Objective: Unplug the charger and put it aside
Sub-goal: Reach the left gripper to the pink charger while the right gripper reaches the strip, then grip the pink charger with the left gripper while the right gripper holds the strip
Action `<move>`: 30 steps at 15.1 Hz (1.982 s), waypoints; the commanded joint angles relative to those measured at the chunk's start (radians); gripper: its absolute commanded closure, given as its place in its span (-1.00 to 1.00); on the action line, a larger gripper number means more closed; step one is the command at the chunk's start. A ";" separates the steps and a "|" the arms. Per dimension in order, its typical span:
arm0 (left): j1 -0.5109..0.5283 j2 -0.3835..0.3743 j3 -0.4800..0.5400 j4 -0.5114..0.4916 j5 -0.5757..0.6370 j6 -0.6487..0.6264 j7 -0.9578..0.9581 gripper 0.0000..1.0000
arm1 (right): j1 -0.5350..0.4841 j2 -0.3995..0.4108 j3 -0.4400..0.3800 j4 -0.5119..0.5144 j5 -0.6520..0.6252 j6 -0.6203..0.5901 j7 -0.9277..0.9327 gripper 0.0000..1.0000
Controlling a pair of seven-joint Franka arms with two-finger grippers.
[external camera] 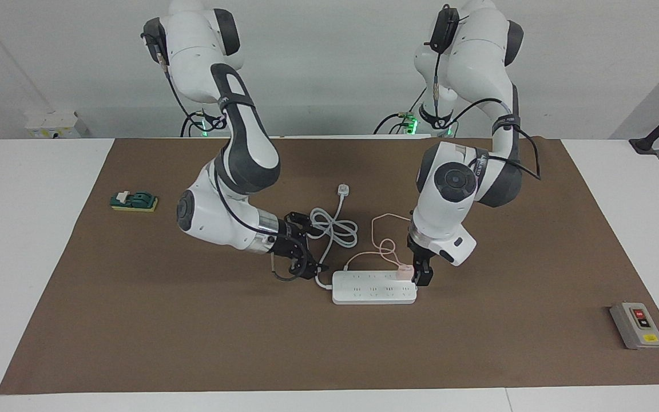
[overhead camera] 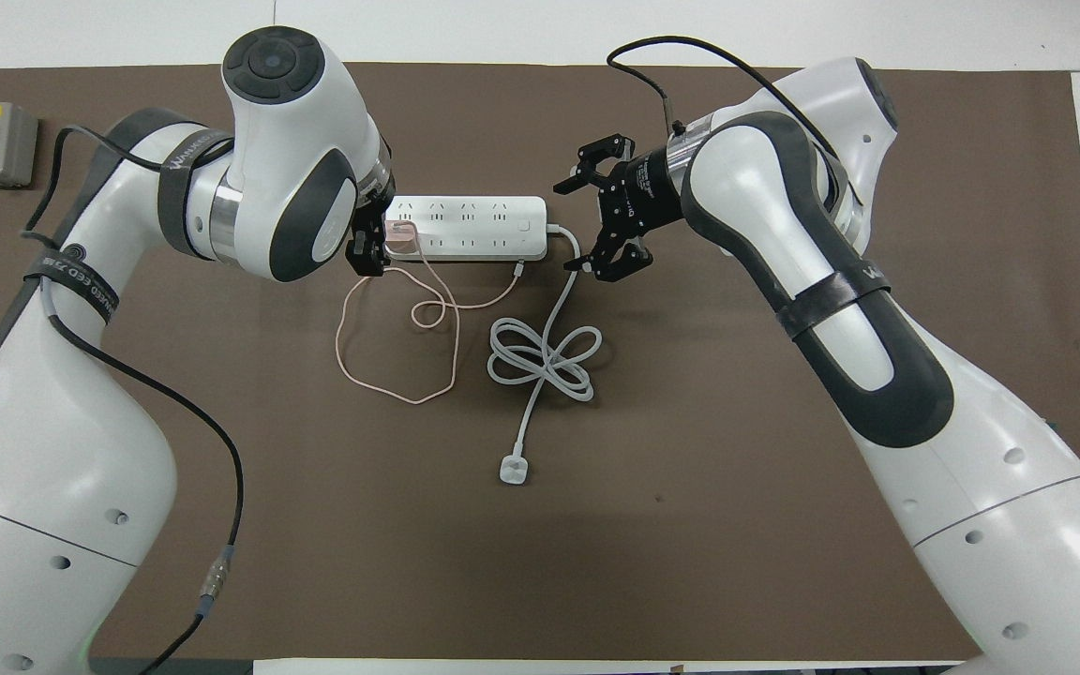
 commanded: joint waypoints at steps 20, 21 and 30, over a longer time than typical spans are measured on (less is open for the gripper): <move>-0.030 0.048 0.013 -0.051 0.047 0.091 -0.024 -0.54 | 0.088 0.355 0.000 0.327 0.055 0.149 -0.056 -1.00; -0.030 0.047 0.013 -0.049 0.047 0.091 -0.026 -0.30 | 0.088 0.357 0.001 0.326 0.056 0.149 -0.059 -1.00; -0.030 0.042 0.013 -0.045 0.045 0.089 -0.024 1.00 | 0.079 0.351 0.000 0.323 0.055 0.022 -0.059 -1.00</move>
